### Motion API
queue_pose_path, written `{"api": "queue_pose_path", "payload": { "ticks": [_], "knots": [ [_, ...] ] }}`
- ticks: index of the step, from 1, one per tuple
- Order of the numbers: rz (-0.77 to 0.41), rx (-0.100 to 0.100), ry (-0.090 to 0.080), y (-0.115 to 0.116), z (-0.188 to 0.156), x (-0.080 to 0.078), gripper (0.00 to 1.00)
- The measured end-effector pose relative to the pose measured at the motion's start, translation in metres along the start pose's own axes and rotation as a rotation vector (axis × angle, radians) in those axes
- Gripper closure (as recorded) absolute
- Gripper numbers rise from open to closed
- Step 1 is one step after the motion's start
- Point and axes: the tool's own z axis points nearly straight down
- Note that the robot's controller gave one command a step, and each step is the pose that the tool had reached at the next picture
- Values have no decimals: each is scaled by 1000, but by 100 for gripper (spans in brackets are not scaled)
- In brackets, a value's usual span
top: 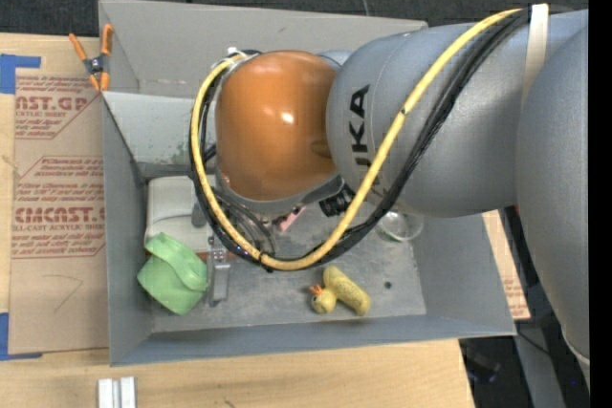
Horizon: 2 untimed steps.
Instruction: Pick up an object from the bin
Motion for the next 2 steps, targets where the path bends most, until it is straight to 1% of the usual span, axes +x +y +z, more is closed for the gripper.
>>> {"api": "queue_pose_path", "payload": {
  "ticks": [1,2],
  "knots": [
    [2,-2,-7,-1,-5,-2,0],
    [-74,-3,-12,2,23,-4,0]
  ]
}}
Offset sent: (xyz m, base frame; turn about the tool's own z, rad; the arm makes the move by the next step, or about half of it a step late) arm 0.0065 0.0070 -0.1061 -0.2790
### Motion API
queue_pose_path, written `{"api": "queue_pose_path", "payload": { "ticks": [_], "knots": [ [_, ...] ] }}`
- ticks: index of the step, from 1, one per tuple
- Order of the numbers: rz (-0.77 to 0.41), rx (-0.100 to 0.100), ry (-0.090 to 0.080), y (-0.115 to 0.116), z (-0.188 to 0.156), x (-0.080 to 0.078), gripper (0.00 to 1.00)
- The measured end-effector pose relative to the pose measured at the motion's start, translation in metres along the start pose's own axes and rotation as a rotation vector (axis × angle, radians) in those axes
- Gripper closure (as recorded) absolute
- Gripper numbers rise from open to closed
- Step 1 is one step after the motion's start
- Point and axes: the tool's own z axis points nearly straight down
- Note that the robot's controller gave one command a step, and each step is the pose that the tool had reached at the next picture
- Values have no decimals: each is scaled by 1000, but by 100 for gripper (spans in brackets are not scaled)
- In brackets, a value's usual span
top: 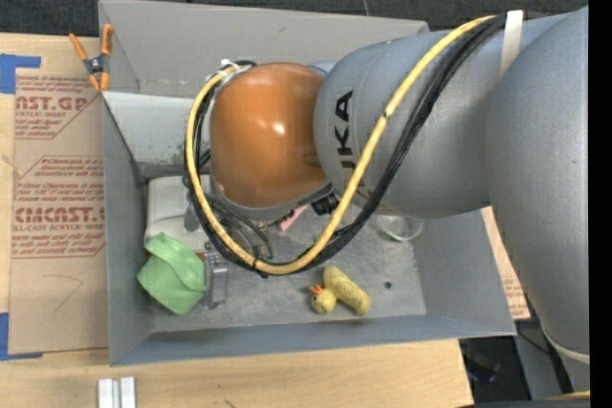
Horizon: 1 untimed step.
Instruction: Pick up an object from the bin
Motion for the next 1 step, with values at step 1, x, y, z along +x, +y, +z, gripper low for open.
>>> {"api": "queue_pose_path", "payload": {
  "ticks": [1],
  "knots": [
    [-49,-2,0,6,65,-11,0]
  ]
}}
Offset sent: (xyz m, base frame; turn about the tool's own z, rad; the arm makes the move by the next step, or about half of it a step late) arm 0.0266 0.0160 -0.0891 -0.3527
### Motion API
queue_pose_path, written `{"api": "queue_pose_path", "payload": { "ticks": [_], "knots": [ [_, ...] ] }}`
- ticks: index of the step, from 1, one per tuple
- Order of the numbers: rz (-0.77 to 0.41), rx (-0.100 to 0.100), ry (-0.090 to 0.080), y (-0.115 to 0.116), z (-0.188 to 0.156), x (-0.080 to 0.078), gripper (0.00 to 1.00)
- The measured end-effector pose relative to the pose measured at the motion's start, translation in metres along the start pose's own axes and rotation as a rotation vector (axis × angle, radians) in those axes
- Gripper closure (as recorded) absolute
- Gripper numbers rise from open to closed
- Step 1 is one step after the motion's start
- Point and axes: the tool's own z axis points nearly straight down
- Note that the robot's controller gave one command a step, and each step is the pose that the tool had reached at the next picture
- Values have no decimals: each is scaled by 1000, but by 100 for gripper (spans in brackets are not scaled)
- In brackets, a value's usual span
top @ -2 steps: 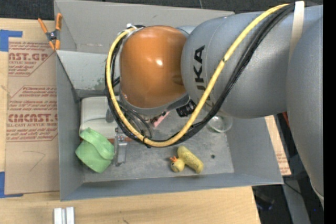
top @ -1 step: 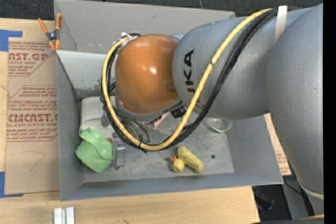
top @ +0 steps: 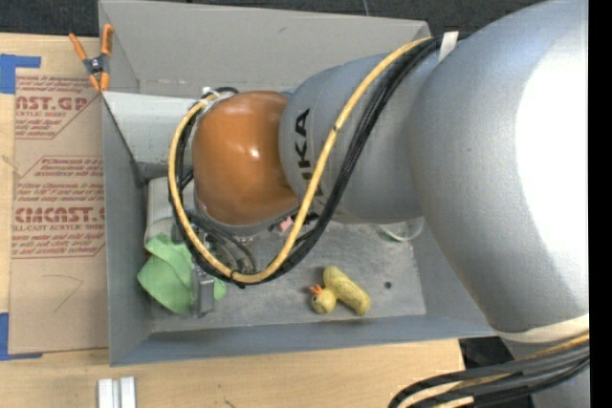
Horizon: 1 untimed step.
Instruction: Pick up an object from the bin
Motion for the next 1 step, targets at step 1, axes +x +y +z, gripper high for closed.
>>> {"api": "queue_pose_path", "payload": {
  "ticks": [1],
  "knots": [
    [-302,9,24,4,25,-13,100]
  ]
}}
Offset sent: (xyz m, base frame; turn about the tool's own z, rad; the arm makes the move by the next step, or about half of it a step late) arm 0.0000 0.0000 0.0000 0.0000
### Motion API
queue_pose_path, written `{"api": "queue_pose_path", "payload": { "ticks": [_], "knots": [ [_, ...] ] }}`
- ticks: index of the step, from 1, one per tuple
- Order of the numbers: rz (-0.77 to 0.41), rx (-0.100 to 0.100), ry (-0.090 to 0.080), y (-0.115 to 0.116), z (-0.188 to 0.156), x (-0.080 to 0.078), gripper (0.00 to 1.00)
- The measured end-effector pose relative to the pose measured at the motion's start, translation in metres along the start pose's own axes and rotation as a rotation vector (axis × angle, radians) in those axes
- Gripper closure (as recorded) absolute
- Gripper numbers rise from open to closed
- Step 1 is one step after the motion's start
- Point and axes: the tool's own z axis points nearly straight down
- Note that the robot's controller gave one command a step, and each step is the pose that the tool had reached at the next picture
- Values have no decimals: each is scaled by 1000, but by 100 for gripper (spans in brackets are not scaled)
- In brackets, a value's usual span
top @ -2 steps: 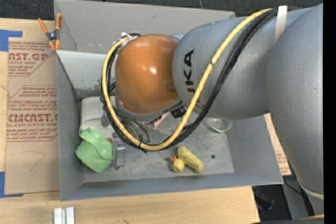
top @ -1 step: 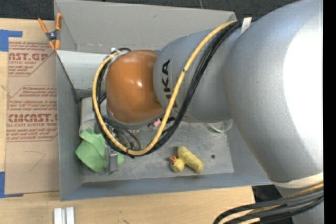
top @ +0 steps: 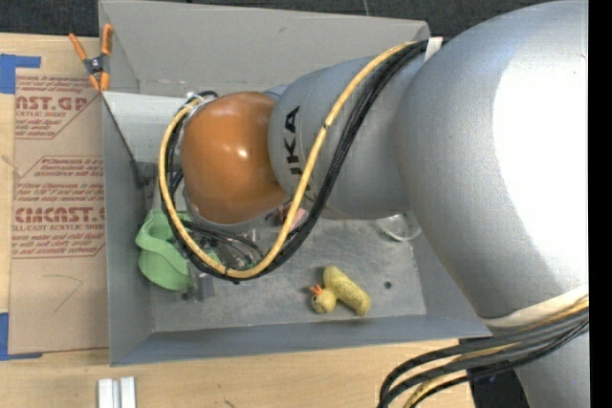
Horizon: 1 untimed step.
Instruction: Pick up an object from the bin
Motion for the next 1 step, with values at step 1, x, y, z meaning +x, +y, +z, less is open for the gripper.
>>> {"api": "queue_pose_path", "payload": {
  "ticks": [1],
  "knots": [
    [0,-1,0,0,0,0,100]
  ]
}}
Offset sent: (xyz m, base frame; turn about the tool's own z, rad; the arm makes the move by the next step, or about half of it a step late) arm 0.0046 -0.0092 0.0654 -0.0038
